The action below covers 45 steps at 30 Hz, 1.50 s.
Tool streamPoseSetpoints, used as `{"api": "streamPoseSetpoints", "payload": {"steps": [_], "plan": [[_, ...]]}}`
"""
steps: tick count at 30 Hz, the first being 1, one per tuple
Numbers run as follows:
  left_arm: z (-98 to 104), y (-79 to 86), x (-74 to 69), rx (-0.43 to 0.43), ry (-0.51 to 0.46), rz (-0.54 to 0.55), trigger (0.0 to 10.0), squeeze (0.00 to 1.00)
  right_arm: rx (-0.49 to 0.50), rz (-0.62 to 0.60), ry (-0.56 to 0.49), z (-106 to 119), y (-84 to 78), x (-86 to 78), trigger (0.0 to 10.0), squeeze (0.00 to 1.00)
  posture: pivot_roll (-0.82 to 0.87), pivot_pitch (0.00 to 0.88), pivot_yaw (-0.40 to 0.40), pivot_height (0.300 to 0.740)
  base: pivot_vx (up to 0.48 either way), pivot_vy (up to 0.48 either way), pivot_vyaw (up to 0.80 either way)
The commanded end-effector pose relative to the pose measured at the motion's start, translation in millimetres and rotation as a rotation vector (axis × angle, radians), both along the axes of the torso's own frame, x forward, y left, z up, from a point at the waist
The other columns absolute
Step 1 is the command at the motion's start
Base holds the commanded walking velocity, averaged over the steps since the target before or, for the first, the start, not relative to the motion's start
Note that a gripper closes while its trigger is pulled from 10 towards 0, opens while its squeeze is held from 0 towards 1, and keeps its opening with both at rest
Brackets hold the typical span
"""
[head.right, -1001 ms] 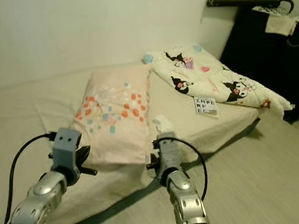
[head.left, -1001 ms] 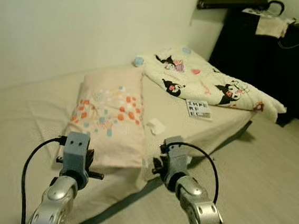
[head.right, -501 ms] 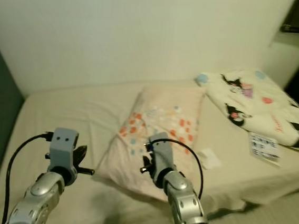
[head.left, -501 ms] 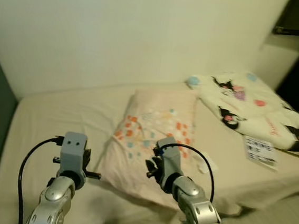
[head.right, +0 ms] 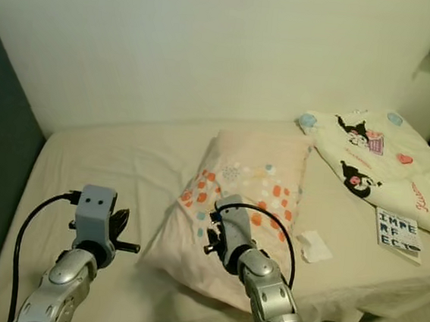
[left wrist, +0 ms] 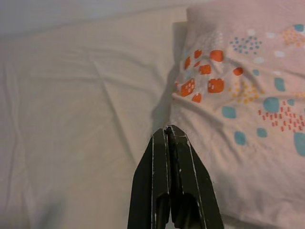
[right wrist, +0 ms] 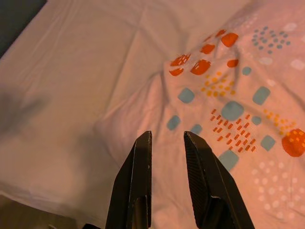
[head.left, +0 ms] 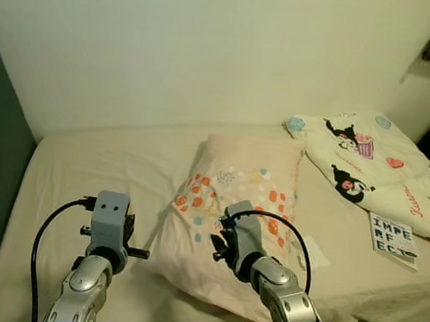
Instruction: Clean up the room
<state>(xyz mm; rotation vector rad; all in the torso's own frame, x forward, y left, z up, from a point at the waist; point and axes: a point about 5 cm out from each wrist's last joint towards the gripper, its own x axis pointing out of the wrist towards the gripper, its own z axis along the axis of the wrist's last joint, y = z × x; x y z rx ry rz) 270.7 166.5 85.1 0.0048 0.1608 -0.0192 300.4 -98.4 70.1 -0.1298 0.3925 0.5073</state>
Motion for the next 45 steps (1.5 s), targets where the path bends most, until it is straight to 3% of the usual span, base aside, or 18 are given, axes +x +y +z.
{"api": "streamPoseSetpoints", "payload": {"steps": [1, 7, 33, 38, 45], "plan": [[-3, 0.8, -1.9, 0.01, 0.012, -0.009, 10.0, 0.0, 0.003, -0.013, 0.014, -4, -3.7, -0.9, 10.0, 0.0, -0.07, 0.048, -0.045, 0.729, 0.0, 0.0, 0.0], [-3, -0.4, -2.2, 0.018, 0.017, -0.015, 10.0, 0.0, -0.009, 0.003, 0.008, -5, -2.6, -2.2, 10.0, 0.0, -0.07, 0.05, -0.038, 0.729, 0.0, 0.0, 0.0], [0, -5.9, 0.4, 0.053, 0.03, -0.11, 10.0, 0.0, 0.09, -0.055, 0.024, -2, -0.3, -4.1, 10.0, 0.0, -0.06, 0.065, -0.009, 0.729, 0.0, 0.0, 0.78], [-3, -9.5, -3.5, 0.073, 0.054, -0.172, 10.0, 0.0, 0.105, -0.083, 0.04, -3, -1.5, -4.2, 10.0, 0.0, -0.06, 0.068, -0.006, 0.729, 0.0, 0.0, 0.0], [-3, -11.2, -1.8, 0.089, 0.054, -0.176, 10.0, 0.0, 0.105, -0.152, 0.028, -2, -8.3, -2.3, 10.0, 0.0, -0.06, 0.069, 0.003, 0.729, 0.0, 0.0, 0.0]]}}
